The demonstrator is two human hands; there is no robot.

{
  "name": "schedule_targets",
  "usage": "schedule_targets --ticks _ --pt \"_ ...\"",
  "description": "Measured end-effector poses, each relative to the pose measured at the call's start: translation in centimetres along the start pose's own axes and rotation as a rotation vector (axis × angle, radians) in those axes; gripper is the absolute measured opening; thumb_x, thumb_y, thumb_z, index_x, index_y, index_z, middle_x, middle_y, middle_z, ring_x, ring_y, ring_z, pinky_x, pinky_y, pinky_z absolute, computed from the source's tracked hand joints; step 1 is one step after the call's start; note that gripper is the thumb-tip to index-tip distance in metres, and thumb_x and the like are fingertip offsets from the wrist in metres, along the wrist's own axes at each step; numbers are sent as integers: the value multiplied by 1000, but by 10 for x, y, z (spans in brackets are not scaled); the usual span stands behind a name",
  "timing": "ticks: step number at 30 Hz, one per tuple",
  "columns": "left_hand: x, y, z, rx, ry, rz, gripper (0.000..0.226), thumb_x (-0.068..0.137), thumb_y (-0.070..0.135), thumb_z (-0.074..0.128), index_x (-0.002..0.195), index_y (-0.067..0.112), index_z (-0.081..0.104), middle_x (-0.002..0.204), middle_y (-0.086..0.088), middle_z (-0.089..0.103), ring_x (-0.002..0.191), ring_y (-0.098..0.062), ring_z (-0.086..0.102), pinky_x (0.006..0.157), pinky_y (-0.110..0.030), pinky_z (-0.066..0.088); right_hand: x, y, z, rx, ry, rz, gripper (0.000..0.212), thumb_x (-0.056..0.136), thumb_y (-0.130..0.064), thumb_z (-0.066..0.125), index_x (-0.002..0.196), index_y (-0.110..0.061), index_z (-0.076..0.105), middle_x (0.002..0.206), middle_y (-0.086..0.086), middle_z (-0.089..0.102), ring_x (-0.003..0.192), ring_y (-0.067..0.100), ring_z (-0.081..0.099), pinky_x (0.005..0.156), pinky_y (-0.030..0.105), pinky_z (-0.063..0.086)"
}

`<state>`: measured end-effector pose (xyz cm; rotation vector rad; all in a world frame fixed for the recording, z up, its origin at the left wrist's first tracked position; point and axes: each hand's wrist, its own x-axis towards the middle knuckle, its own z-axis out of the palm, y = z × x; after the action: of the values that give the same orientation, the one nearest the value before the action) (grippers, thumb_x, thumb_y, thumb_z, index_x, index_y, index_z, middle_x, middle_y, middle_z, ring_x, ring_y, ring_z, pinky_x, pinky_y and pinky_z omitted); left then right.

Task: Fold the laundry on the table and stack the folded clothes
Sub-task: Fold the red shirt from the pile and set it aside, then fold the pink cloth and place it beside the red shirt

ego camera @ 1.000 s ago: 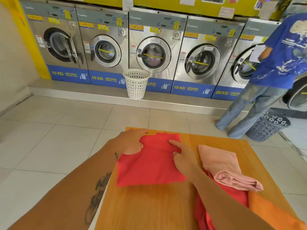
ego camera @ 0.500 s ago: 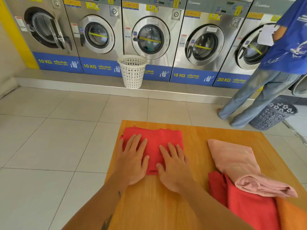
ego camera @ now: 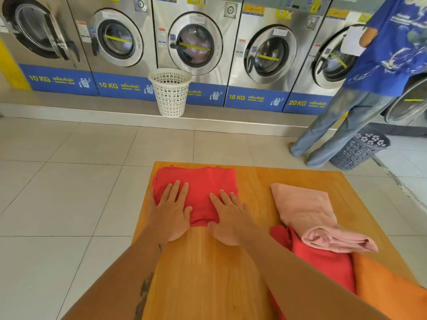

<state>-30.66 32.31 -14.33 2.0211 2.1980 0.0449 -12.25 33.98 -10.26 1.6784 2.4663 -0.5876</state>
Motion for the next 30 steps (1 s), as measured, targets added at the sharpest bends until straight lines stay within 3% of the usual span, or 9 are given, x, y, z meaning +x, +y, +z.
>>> schedule_targets --ticks 2,4,7,9,15,21,26,30 --pt "-8 8 -14 -42 -23 -31 69 98 46 31 157 27 2 166 -1 4 152 -22 4 119 -59 5 -29 0 -10 86 30 -27 77 90 -33 49 156 -32 9 166 -1 2 152 24 -1 122 49 10" --pt "-22 21 -26 -142 52 -40 64 95 35 44 155 25 22 161 -1 21 148 -22 18 118 -58 14 -61 5 -18 185 75 -42 74 91 -23 51 155 -30 17 165 -3 9 151 20 7 121 40 17" --pt "-47 52 -39 -325 186 10 52 90 22 53 142 22 47 143 1 45 131 -22 44 109 -49 35 -110 19 -30 284 155 -95 70 86 -14 52 151 -25 29 159 -1 24 146 20 23 117 36 27" --pt "-62 80 -45 -434 206 56 48 89 18 55 137 21 53 134 3 50 123 -20 50 103 -44 41 -143 33 -39 336 217 -96 67 81 -13 50 146 -24 38 152 -1 36 138 18 35 114 31 31" --pt "-90 174 -58 -600 80 144 46 88 15 49 133 23 52 127 3 51 116 -21 55 97 -42 45 -231 107 -59 392 357 94 57 85 -14 55 141 -24 48 141 -5 46 132 12 41 103 15 28" --pt "-104 247 -59 -595 -110 226 61 90 19 53 146 35 35 140 5 39 123 -19 48 100 -33 42 -264 187 -66 481 373 319 59 87 -12 54 142 -30 42 141 -3 46 122 15 48 92 25 40" --pt "-101 274 -53 -444 -82 208 80 82 11 52 150 42 22 138 3 37 121 -24 50 97 -41 47 -252 225 -71 538 306 384 66 85 -13 52 147 -25 32 142 9 46 129 28 46 99 38 43" --pt "-98 288 -53 -253 -31 219 81 83 9 55 150 39 22 140 -2 37 111 -28 55 85 -39 49 -246 237 -67 584 241 343 67 84 -13 51 148 -23 30 143 11 45 127 30 46 89 32 41"
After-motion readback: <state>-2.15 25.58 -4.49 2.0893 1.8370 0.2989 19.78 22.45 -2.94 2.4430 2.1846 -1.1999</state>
